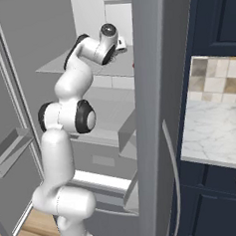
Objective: Retrieve the bottle and the shaker from the cabinet and place them next to the mixing bowl on the counter. Then add garlic from the fridge to the mixing bowl.
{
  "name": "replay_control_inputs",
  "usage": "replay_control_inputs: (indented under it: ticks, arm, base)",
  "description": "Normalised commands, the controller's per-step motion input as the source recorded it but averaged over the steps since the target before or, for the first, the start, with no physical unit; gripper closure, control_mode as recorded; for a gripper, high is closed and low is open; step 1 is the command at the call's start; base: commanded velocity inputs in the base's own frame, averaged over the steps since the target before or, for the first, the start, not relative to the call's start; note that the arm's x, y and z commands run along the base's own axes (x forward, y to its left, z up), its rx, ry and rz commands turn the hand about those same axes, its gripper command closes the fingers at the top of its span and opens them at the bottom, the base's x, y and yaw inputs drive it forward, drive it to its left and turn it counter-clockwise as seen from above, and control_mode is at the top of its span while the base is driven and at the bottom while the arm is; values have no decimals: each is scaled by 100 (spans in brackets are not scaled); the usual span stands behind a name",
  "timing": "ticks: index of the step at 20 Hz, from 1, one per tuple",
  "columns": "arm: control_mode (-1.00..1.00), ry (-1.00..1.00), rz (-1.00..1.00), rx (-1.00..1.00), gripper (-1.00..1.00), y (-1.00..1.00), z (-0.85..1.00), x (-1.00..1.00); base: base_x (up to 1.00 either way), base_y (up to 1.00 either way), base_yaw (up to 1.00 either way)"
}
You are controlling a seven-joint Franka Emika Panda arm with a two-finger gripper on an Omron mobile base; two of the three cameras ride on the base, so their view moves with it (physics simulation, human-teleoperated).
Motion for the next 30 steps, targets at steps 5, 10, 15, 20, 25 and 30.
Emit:
replay_control_inputs:
  ticks: [5, 10, 15, 20, 25, 30]
  arm:
    - [-100, 18, 0, 4, 100, -44, -58, -30]
    - [-100, 3, -11, 18, 100, -39, -80, -73]
    - [-100, -54, -17, 38, 100, -11, -100, -100]
    - [-100, -65, -6, 22, 100, 45, -50, -97]
    - [-100, -37, 0, 1, 100, 55, 94, -49]
    - [-100, -9, -14, -8, 100, -38, 72, -71]
  base:
    - [0, 0, 0]
    - [0, 0, 0]
    - [0, 0, 0]
    - [0, 0, 0]
    - [0, 0, 0]
    - [0, 0, 0]
